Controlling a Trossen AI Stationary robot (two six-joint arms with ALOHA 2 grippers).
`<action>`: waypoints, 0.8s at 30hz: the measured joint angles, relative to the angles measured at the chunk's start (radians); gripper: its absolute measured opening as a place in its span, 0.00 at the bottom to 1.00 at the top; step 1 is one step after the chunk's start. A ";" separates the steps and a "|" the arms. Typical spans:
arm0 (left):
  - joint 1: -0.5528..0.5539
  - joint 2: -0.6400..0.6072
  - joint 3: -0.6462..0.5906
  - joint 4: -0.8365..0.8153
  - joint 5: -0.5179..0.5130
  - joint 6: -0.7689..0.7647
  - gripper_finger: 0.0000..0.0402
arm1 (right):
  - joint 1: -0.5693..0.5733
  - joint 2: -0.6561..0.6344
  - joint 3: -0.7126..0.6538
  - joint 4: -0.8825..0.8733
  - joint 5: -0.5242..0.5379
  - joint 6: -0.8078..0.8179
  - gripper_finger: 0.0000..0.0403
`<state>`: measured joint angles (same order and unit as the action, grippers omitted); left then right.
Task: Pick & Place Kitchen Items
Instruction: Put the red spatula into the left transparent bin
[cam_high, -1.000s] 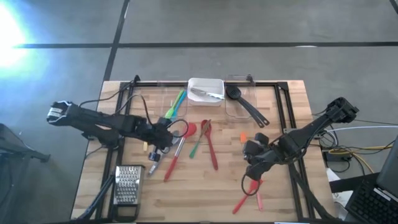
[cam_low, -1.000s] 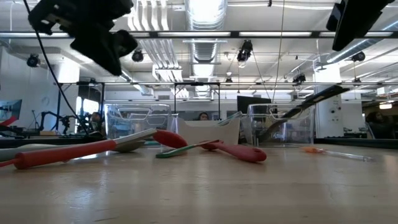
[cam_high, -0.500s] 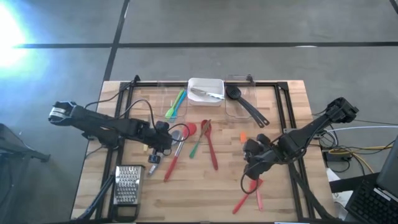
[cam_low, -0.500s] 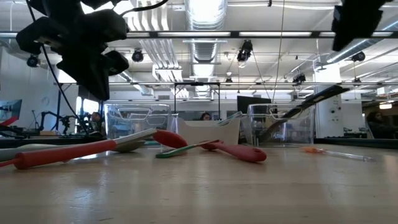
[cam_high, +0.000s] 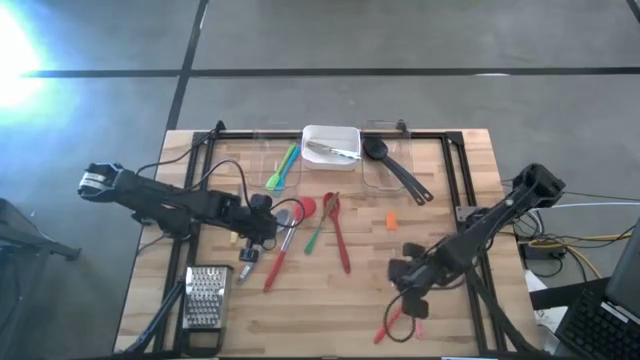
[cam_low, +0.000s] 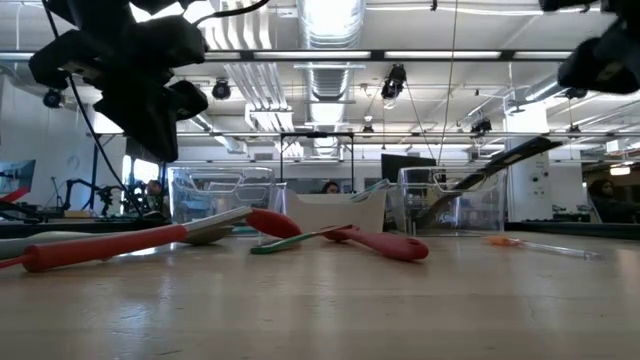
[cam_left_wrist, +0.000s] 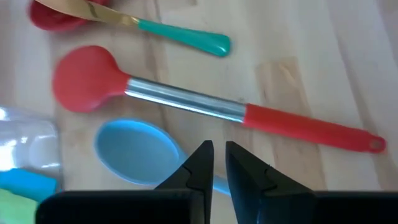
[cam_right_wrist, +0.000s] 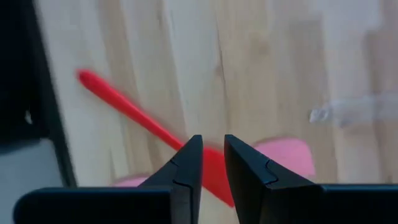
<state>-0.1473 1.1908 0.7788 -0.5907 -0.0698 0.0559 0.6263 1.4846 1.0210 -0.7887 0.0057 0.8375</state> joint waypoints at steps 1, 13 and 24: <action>0.001 0.000 0.000 0.010 -0.015 0.001 0.11 | 0.000 0.021 0.000 -0.007 -0.026 0.000 0.17; 0.001 0.000 0.000 0.063 -0.063 0.032 0.11 | 0.006 0.234 0.000 0.053 -0.219 0.012 0.38; 0.001 0.000 0.000 0.075 -0.063 0.068 0.11 | 0.050 0.342 0.006 0.159 -0.216 -0.067 0.36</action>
<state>-0.1459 1.1908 0.7790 -0.5153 -0.1329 0.1244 0.6766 1.8267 1.0267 -0.6302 -0.2105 0.7704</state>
